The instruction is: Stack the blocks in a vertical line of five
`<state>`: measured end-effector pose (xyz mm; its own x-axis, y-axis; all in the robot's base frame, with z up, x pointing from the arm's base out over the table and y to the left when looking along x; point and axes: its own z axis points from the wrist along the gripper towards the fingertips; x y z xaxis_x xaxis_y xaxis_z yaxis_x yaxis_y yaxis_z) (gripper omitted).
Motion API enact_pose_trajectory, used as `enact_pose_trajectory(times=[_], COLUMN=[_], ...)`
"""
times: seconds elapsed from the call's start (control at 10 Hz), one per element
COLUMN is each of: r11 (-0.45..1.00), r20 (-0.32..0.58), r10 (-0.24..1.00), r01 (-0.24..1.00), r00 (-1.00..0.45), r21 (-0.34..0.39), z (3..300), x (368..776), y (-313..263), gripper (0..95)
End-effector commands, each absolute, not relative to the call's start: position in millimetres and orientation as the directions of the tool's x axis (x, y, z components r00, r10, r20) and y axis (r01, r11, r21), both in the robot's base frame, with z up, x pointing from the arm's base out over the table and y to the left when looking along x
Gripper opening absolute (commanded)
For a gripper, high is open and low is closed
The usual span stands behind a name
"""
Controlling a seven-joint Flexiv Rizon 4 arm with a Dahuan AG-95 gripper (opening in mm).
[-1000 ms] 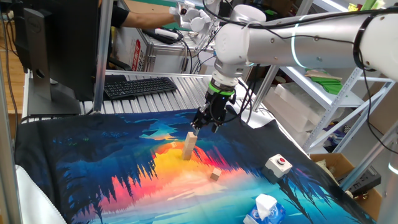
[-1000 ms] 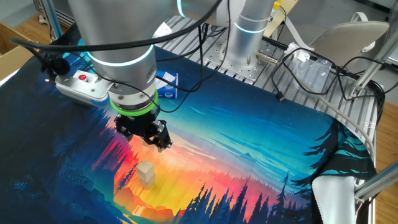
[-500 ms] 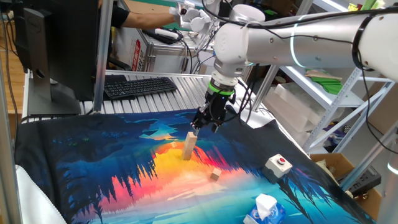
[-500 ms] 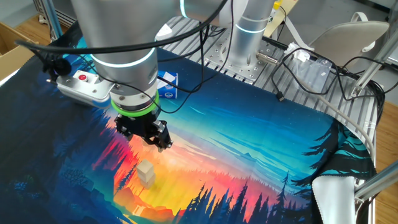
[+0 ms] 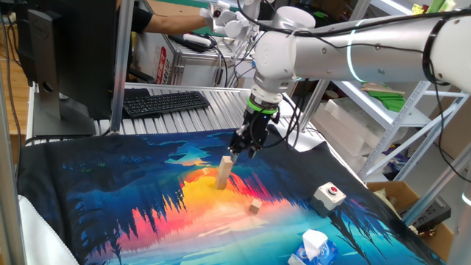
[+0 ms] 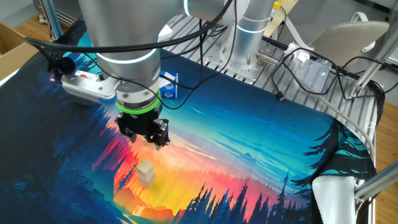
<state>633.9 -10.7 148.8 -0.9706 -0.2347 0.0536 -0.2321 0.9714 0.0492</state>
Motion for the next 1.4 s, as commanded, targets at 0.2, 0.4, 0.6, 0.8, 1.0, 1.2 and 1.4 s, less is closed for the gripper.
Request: enact_pose_trajectory(times=[0.2, 0.4, 0.6, 0.8, 1.0, 1.2, 1.4], r11=[0.984, 0.991, 0.993, 0.993, 0.992, 0.992, 0.992], r20=[0.061, 0.072, 0.076, 0.081, 0.08, 0.078, 0.079], r10=[-0.176, -0.133, -0.113, -0.116, -0.119, -0.119, -0.122], r01=[-0.174, -0.132, -0.114, -0.118, -0.122, -0.122, -0.125], r00=[-0.983, -0.989, -0.991, -0.99, -0.99, -0.99, -0.989], r21=[0.035, 0.011, -0.006, -0.025, -0.033, -0.035, -0.028], z=[148.4, 148.4, 148.4, 148.4, 148.4, 148.4, 148.4], x=[635.6, 635.6, 635.6, 635.6, 635.6, 635.6, 635.6], y=[-10.4, -10.4, -10.4, -10.4, -10.4, -10.4, -10.4], gripper=[0.0, 0.0, 0.0, 0.0, 0.0, 0.0, 0.0])
